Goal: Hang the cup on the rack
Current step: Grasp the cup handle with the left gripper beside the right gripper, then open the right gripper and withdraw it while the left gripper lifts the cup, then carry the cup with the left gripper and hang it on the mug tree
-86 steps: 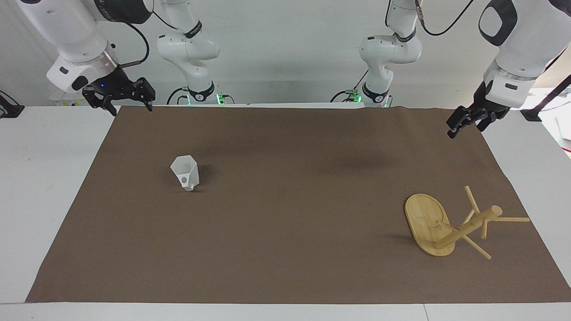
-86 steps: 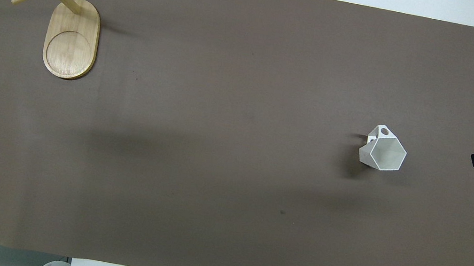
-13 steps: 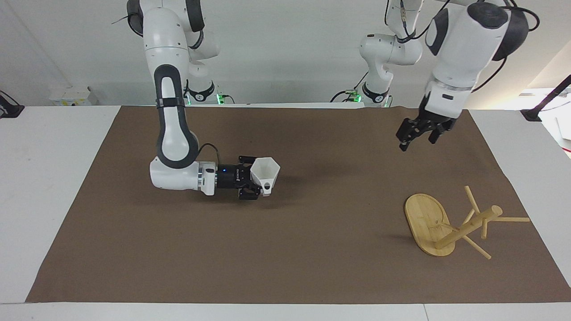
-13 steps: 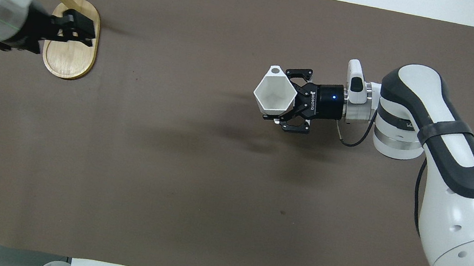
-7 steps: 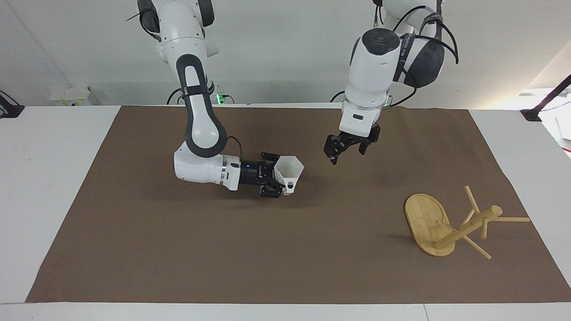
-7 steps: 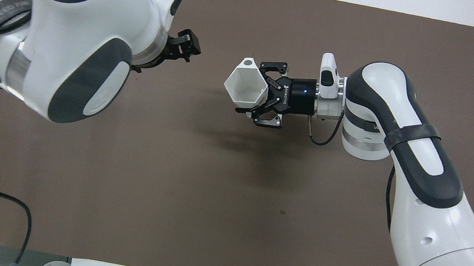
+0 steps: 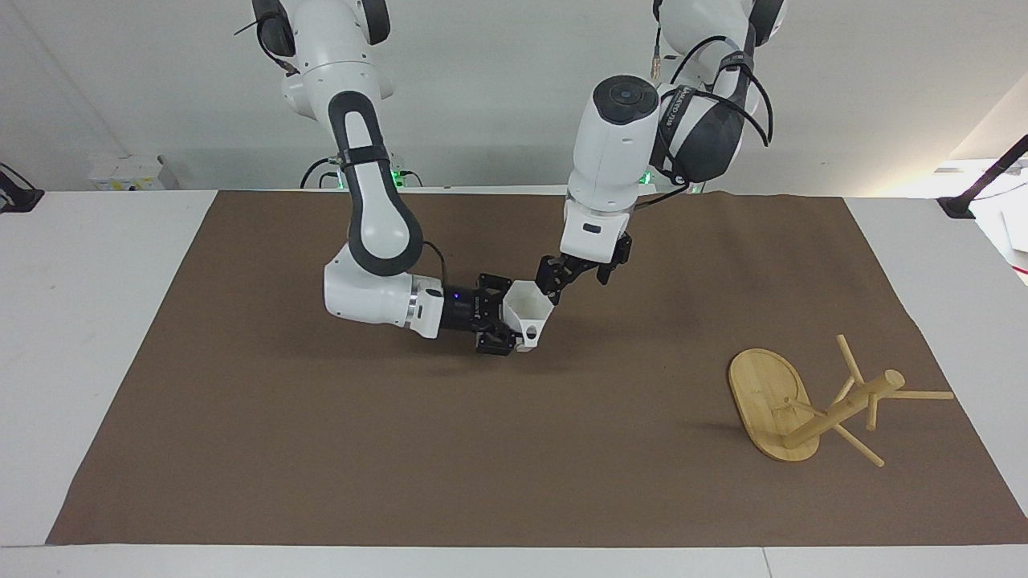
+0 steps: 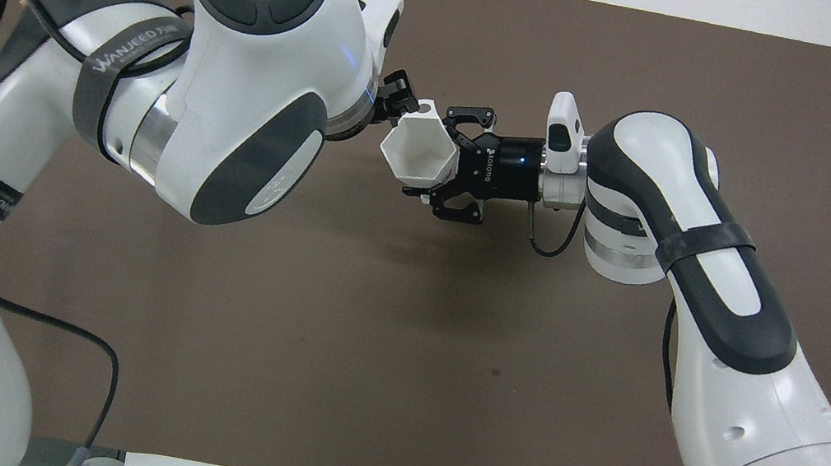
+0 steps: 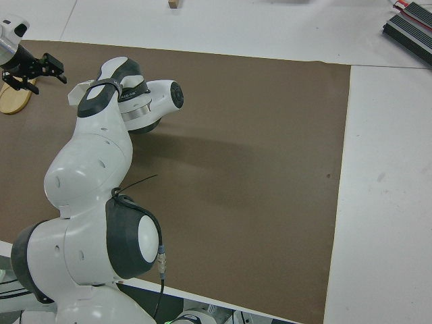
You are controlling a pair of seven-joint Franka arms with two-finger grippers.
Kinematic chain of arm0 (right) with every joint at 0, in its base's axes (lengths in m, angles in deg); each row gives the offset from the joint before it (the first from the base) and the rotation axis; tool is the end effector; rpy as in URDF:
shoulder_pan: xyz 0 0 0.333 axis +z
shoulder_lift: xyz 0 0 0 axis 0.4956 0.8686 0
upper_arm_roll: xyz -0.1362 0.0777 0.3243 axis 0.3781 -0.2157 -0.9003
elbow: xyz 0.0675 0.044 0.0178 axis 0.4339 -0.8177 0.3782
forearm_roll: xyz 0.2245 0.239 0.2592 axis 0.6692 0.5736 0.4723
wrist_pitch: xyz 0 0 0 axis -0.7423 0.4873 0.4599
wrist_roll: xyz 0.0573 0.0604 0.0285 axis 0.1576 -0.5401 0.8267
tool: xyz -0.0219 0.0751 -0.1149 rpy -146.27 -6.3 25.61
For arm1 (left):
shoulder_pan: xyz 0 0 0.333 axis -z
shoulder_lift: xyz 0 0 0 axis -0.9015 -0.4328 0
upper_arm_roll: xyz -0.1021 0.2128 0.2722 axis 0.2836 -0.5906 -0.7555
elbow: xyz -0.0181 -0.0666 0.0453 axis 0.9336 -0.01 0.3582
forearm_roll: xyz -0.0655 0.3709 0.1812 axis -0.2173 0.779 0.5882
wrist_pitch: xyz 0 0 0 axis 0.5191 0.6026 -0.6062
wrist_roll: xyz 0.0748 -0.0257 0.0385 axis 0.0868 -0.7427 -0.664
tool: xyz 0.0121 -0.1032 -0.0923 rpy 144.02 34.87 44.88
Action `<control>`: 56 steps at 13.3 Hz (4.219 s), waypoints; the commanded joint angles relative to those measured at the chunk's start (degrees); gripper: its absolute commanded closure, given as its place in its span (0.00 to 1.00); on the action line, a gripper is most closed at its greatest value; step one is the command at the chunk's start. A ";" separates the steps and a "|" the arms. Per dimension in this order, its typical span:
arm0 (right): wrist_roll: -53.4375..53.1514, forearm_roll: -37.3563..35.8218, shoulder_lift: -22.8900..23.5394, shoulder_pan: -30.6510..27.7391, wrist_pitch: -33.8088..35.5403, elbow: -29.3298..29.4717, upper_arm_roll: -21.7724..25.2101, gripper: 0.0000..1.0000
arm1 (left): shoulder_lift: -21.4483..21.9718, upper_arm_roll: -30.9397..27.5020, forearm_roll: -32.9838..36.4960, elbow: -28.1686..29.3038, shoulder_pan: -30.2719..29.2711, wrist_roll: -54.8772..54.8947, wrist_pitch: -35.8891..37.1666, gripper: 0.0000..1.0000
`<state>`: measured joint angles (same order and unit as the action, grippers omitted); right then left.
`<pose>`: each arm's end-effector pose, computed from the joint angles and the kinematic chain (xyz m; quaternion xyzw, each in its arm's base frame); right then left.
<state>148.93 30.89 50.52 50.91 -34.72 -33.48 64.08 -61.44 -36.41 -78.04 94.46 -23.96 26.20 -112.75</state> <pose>0.6293 0.2973 0.3248 -0.5839 -0.5642 -0.4028 0.4225 0.5652 -0.4436 0.5193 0.9796 0.1974 0.0095 0.0369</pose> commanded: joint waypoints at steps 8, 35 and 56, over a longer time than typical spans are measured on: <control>-1.25 1.11 -1.07 0.07 -0.88 -0.78 0.10 0.62 | 0.38 -0.78 -3.74 8.40 2.58 -7.39 -9.35 1.00; -59.34 -83.56 -18.03 -23.14 11.22 4.64 0.98 0.00 | 12.25 -1.48 3.11 49.96 -17.45 16.31 -77.36 1.00; -118.24 -88.80 -27.17 -22.17 35.16 14.95 1.16 0.00 | 13.83 -1.66 2.58 45.75 -31.07 21.01 -64.15 0.00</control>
<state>31.08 -56.79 24.05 29.18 0.42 -17.70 65.54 -48.64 -38.51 -75.73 141.45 -53.67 46.90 -181.75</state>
